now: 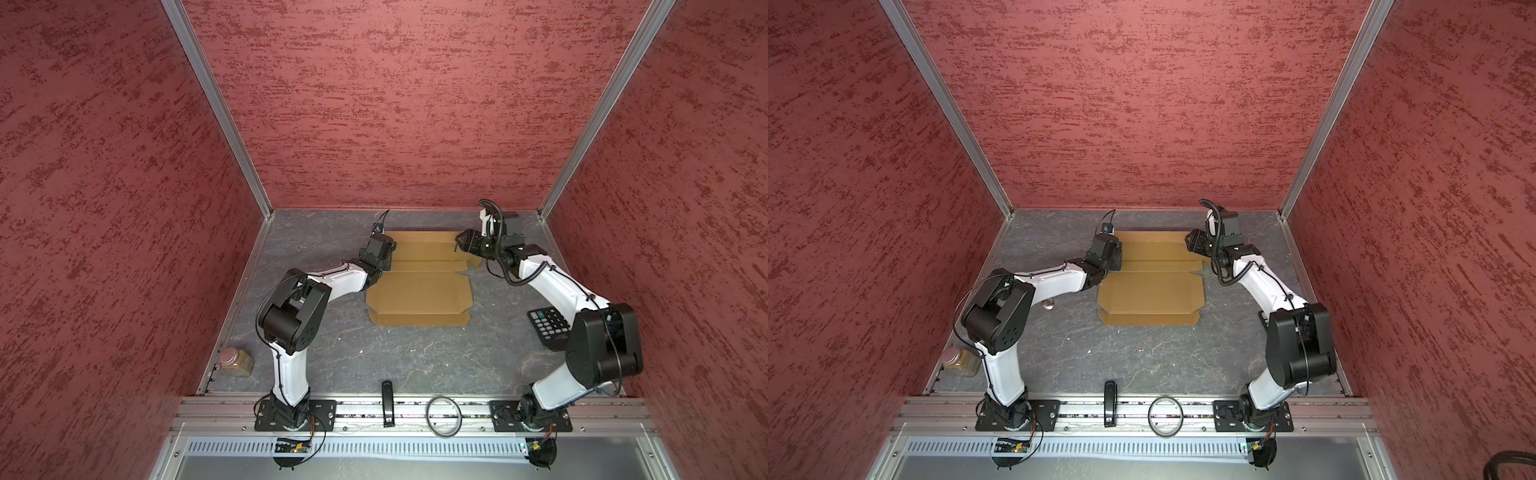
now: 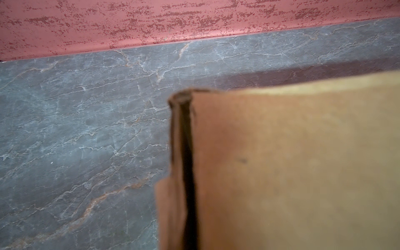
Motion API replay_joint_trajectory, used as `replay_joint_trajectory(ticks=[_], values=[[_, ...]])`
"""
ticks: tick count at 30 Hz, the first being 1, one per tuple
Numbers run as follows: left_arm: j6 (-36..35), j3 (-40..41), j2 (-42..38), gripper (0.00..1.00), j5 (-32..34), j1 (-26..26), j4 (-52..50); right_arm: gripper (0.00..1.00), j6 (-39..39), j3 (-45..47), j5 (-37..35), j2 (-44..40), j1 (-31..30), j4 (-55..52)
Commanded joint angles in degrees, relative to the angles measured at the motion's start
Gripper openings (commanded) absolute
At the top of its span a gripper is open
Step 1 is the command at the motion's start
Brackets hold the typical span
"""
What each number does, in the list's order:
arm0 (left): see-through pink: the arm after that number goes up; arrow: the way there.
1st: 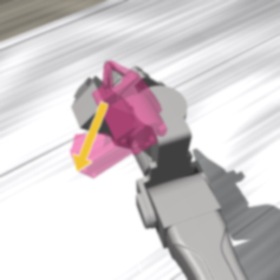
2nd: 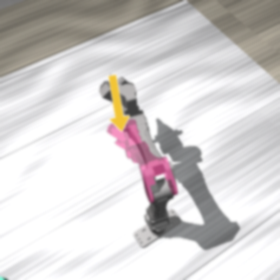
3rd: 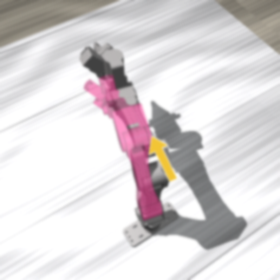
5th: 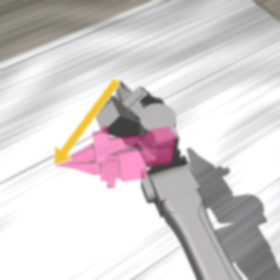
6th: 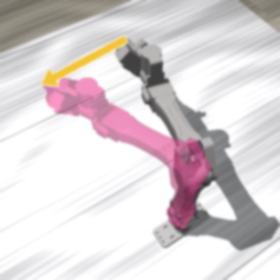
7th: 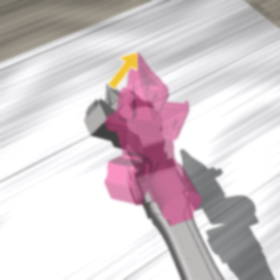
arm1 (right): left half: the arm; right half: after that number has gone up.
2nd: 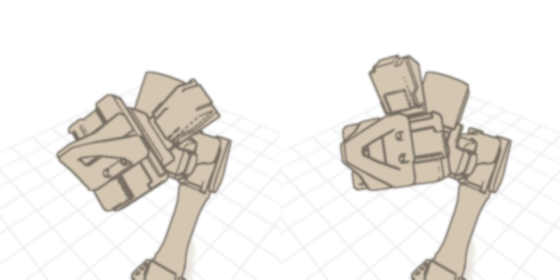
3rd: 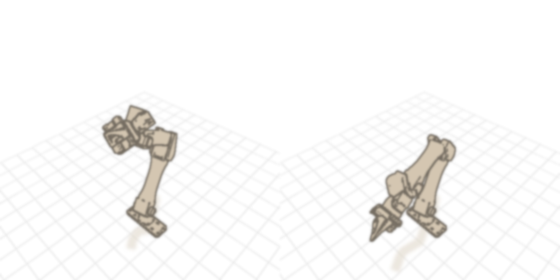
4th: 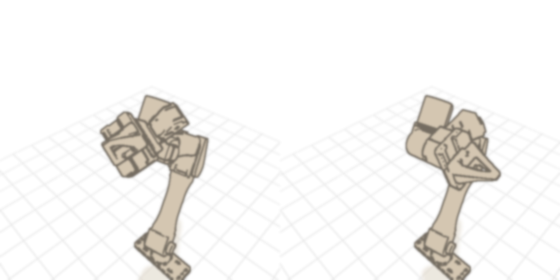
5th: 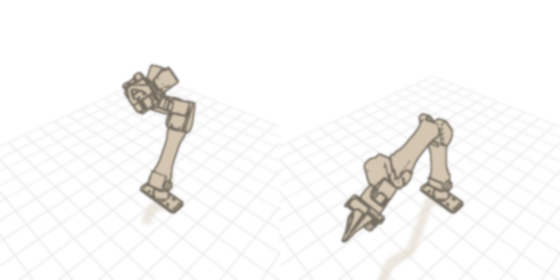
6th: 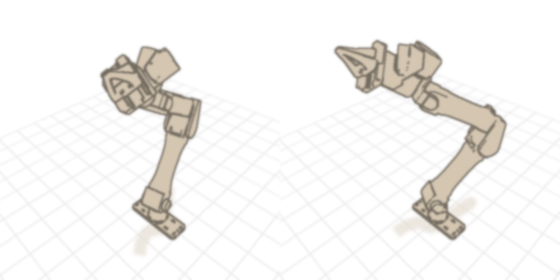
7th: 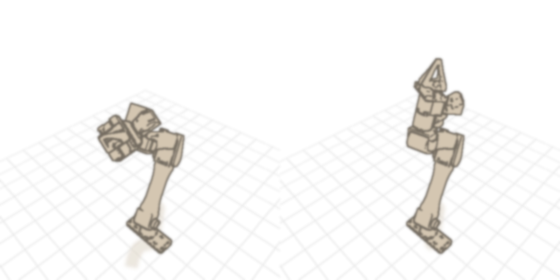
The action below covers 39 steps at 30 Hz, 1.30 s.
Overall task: Assemble paper box
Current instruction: First fold the bottom flaps of a flat cardboard box at the center of the table, then fold the bottom flaps of a flat cardboard box at the center of the table.
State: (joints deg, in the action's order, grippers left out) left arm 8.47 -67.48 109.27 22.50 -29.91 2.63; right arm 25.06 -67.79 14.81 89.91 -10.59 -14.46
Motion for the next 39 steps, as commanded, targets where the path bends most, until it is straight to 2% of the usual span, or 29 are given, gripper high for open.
replay_joint_trajectory(ticks=[1, 3, 4, 6, 8, 19, 39], values=[[-1.15, 0.33, -1.47, 0.0, -0.63, -0.1, -0.87, 0.47, 0.42, 1.53, -1.73, -1.82, 0.81, 0.73], [-1.25, 0.48, -1.61, 0.0, -0.62, -0.09, -0.88, 0.26, 0.6, 2.38, -1.74, -1.43, 1.21, 1.03], [-1.26, 0.55, -1.69, 0.0, -0.52, -0.15, -0.9, 0.2, 0.69, 2.77, -1.46, -0.92, 1.39, 1.18], [-1.44, 0.7, -1.82, 0.0, -0.37, -0.12, -0.94, 0.13, 0.89, 3.39, -1.17, 0.4, 1.83, 2.13], [-1.42, 0.84, -1.85, 0.0, -0.35, -0.14, -0.88, 0.1, 1.02, 3.95, -1.31, 1.88, 2.32, 3.29], [-1.39, 1.12, -1.84, 0.0, -0.35, -0.05, -0.71, 0.07, -0.95, 3.85, -4.31, 10.22, 3.74, 5.02], [-1.16, 1.21, -1.52, 0.0, -0.77, 0.18, -0.53, 0.11, -2.45, 4.67, -8.83, 15.85, 4.31, 8.0]])
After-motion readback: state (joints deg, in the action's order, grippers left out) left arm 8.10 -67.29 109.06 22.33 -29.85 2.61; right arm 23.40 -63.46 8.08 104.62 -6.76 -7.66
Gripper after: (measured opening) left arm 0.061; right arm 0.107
